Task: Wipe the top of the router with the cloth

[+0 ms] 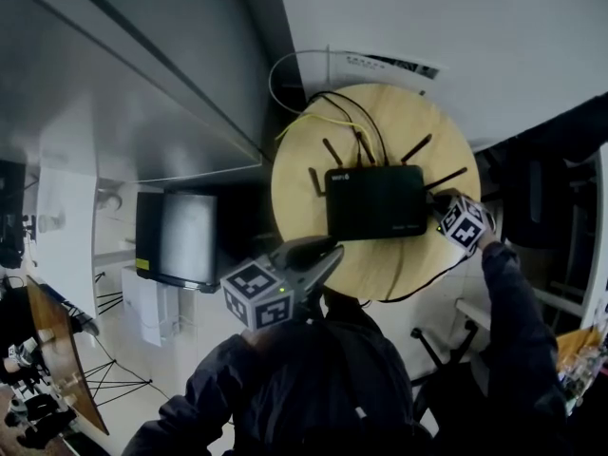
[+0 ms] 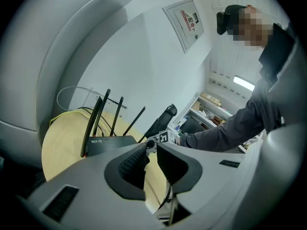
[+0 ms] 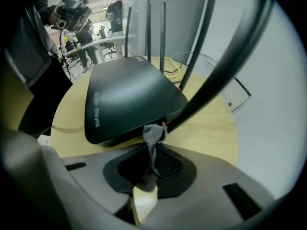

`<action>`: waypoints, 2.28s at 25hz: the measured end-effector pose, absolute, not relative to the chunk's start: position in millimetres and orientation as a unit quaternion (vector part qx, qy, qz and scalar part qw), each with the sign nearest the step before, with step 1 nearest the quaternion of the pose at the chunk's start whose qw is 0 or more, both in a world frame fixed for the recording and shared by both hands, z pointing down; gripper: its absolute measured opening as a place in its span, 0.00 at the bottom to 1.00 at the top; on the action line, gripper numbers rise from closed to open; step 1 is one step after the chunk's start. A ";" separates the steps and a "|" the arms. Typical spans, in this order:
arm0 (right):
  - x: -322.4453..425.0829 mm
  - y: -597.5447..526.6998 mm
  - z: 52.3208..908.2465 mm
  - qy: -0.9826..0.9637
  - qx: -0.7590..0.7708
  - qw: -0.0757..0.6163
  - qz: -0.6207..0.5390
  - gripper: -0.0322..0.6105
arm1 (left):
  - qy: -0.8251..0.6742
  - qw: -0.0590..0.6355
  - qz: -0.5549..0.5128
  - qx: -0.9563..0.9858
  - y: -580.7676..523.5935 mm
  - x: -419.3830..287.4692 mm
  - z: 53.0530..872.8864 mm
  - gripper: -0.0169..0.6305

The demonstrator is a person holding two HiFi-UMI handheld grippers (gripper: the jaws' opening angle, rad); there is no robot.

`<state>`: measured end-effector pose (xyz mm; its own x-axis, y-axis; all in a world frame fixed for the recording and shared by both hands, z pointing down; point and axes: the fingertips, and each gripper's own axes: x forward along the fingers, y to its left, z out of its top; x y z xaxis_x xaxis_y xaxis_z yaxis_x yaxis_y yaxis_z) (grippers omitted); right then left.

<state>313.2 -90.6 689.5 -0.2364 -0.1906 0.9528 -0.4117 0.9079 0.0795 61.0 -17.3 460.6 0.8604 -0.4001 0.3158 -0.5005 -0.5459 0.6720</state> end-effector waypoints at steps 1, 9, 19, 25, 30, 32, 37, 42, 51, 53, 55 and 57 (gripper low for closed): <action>311.2 -86.0 689.4 -0.783 0.181 0.589 0.087 0.16 | -0.257 0.402 0.063 0.877 -16.5 61.3 460.8 0.13; 303.1 -26.4 685.4 -0.798 0.137 0.580 0.088 0.16 | -0.242 0.400 0.065 0.882 -13.8 72.3 457.4 0.13; 284.1 -14.3 630.9 -0.829 0.280 0.437 0.207 0.16 | -0.227 0.387 0.069 0.891 -15.9 73.1 449.8 0.13; 215.1 -23.7 495.8 -0.863 0.375 0.159 0.299 0.16 | -0.223 0.377 0.058 0.897 -22.7 68.0 430.2 0.13; 155.8 -21.0 423.1 -0.880 0.376 0.095 0.274 0.16 | -0.224 0.362 0.055 0.903 -29.3 61.5 406.5 0.13; 137.5 -23.3 409.3 -0.882 0.377 0.089 0.267 0.16 | -0.223 0.355 0.053 0.906 -34.8 61.0 398.0 0.13; 110.2 -28.4 387.8 -0.884 0.382 0.072 0.259 0.16 | -0.217 0.342 0.058 0.913 -42.9 59.8 386.1 0.13; 106.8 -29.4 382.8 -0.883 0.387 0.076 0.255 0.16 | -0.210 0.341 0.057 0.914 -43.3 59.8 385.3 0.13; 105.9 -31.4 379.9 -0.881 0.398 0.098 0.236 0.15 | -0.203 0.345 0.058 0.915 -39.0 61.3 388.6 0.13; 105.8 -32.7 380.0 -0.880 0.400 0.100 0.237 0.15 | -0.203 0.344 0.058 0.915 -40.2 60.6 388.2 0.13; 104.6 -33.6 379.3 -0.880 0.399 0.095 0.239 0.15 | -0.205 0.344 0.056 0.915 -41.6 59.2 388.1 0.13; 103.1 -34.5 379.2 -0.881 0.398 0.095 0.239 0.15 | -0.206 0.345 0.055 0.914 -42.9 57.8 388.4 0.13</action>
<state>103.1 -34.5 379.2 -0.6658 -0.6545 0.3582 -0.7458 0.5694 -0.3459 57.8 -42.9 388.4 0.9089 -0.3387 0.2433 -0.4150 -0.6763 0.6086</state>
